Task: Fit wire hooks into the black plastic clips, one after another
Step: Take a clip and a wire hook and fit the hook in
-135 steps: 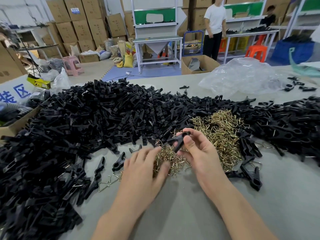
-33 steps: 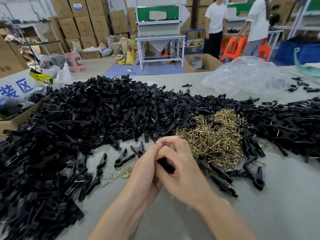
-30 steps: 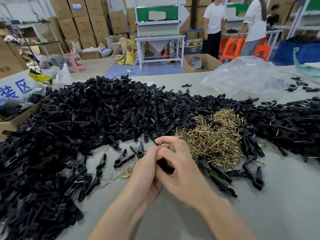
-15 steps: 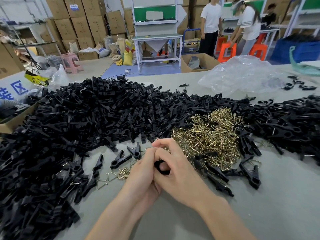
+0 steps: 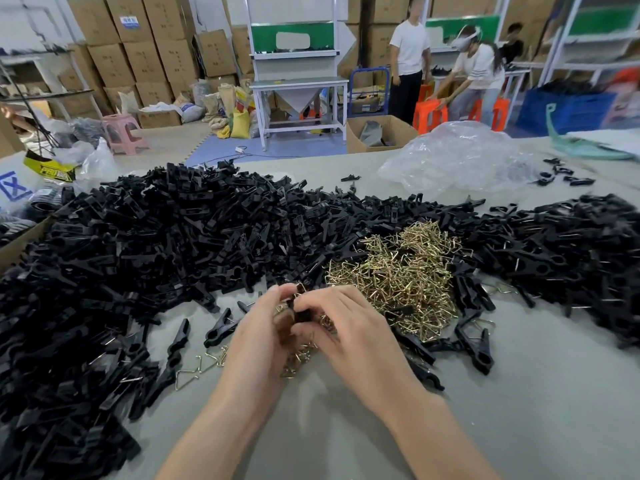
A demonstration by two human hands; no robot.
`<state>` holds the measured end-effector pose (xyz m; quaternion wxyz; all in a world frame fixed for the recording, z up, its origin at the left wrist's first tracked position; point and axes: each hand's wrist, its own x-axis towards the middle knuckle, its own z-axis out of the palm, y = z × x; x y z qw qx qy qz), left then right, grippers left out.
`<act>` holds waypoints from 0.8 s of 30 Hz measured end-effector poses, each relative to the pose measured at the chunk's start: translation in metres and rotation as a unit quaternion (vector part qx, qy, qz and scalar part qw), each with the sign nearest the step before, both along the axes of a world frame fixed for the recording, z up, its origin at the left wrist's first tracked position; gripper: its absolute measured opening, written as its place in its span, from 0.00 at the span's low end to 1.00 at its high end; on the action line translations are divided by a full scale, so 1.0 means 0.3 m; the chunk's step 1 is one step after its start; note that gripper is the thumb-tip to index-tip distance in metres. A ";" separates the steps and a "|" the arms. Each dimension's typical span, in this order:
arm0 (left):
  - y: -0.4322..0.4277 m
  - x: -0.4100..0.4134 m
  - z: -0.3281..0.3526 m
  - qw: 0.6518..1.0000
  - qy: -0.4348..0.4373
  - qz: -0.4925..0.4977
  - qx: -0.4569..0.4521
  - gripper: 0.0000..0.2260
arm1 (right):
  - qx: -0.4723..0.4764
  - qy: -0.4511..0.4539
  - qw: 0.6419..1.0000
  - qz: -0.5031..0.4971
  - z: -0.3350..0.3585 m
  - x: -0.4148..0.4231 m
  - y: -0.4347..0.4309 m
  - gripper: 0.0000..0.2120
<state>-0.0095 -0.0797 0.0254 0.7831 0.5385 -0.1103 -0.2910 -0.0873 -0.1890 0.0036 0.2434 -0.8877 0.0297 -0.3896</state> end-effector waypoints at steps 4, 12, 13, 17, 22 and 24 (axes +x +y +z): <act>0.016 0.004 -0.018 0.995 -0.084 0.038 0.041 0.10 | 0.054 0.004 0.998 -0.028 0.009 -0.035 -0.004 0.14; 0.028 0.006 -0.059 0.915 -0.335 0.104 0.200 0.09 | 0.187 -0.174 0.923 -0.287 0.233 -0.210 -0.325 0.23; 0.028 0.007 -0.062 0.902 -0.354 0.115 0.220 0.08 | 0.187 -0.155 0.904 -0.352 0.261 -0.234 -0.383 0.29; 0.038 0.034 -0.056 0.852 -0.419 0.143 0.278 0.09 | 0.149 -0.043 0.887 -0.436 0.258 -0.245 -0.398 0.37; 0.095 0.119 -0.047 0.742 -0.470 0.222 0.423 0.10 | 0.071 -0.057 0.959 -0.270 0.117 -0.078 -0.102 0.20; 0.136 0.155 -0.054 0.688 -0.462 0.260 0.495 0.14 | 0.054 -0.030 0.979 -0.196 0.064 -0.007 -0.003 0.17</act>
